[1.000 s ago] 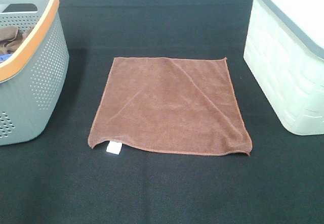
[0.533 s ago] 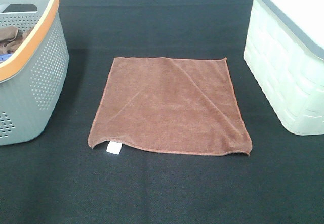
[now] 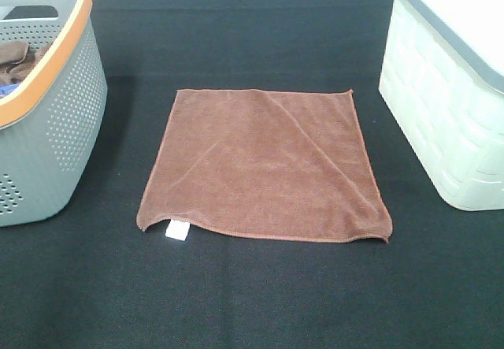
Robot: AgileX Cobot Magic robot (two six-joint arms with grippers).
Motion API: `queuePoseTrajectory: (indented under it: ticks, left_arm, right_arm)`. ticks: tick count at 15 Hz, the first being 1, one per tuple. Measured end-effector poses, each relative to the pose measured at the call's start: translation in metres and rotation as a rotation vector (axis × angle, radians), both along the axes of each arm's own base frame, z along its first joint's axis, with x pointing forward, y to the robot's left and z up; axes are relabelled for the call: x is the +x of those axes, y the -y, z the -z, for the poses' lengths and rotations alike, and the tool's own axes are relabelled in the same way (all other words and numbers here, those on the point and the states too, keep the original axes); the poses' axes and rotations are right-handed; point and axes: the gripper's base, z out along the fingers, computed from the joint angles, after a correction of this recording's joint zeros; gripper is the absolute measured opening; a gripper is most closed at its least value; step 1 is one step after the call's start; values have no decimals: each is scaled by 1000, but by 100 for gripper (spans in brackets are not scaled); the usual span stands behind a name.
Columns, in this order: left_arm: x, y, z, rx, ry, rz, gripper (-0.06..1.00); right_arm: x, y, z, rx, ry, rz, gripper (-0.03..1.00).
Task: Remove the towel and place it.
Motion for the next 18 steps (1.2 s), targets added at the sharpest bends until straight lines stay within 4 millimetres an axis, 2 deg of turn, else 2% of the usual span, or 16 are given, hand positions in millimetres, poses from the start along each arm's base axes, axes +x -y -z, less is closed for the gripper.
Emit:
queuePoseTrajectory:
  ticks: [3, 6, 10, 13, 14, 16, 18]
  left_arm:
    - [1, -2, 0, -3, 3, -25, 58]
    - [-2, -19, -7, -37, 71, -189, 58]
    - [-27, -40, -20, -103, 270, -406, 58]
    - [-44, -46, -24, -124, 389, -510, 58]
    - [-44, -46, -24, -124, 389, -510, 58]
    - [-53, -47, -26, -130, 449, -562, 58]
    - [-60, -48, -26, -135, 493, -584, 58]
  right_arm:
    - [0, 0, 0, 0, 0, 0, 59]
    - [1, 1, 0, 3, -1, 48, 59]
    - [4, 6, 0, 4, 0, 223, 59]
    - [5, 8, 0, 4, 2, 302, 59]
    - [5, 8, 0, 4, 2, 302, 59]
    - [-1, 8, -1, 20, 37, 308, 59]
    - [-15, 8, -3, 45, 132, 305, 59]
